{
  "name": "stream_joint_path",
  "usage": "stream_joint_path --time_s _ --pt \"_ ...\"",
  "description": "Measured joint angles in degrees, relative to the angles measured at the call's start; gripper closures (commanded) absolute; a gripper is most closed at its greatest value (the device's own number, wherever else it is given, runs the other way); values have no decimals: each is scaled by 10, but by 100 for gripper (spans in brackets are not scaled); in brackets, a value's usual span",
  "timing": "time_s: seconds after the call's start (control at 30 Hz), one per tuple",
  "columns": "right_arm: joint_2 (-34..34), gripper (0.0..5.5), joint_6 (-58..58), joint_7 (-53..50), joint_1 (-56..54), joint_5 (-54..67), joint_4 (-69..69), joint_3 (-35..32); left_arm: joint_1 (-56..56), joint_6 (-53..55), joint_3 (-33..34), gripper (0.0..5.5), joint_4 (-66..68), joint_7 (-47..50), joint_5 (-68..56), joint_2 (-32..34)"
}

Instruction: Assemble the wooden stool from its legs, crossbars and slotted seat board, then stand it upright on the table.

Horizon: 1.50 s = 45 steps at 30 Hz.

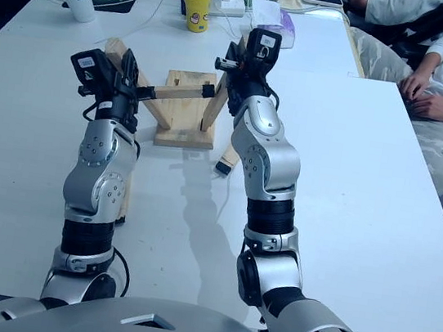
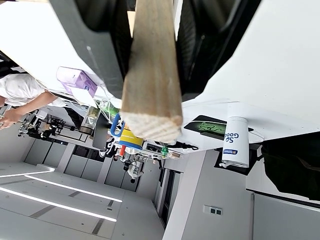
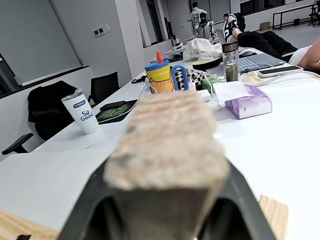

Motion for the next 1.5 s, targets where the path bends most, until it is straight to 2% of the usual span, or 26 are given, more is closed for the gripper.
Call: stream_joint_path --time_s 0.4,0.73,1.13,1.33,1.5 --pt "-11 448 19 11 -27 -5 8 21 13 -32 21 444 1 -5 -60 2" --pt "-5 448 42 9 -69 -7 44 -3 20 -47 47 441 6 -27 -107 2" --pt "-6 448 167 -9 -84 34 9 -103 21 -45 4 441 1 -31 -69 5" --pt "-5 448 204 -10 -83 33 -13 -105 21 -44 -4 441 0 -32 -61 5" --pt "-3 448 215 -19 -67 28 -42 -78 21 -40 -7 441 -2 -32 -58 5"
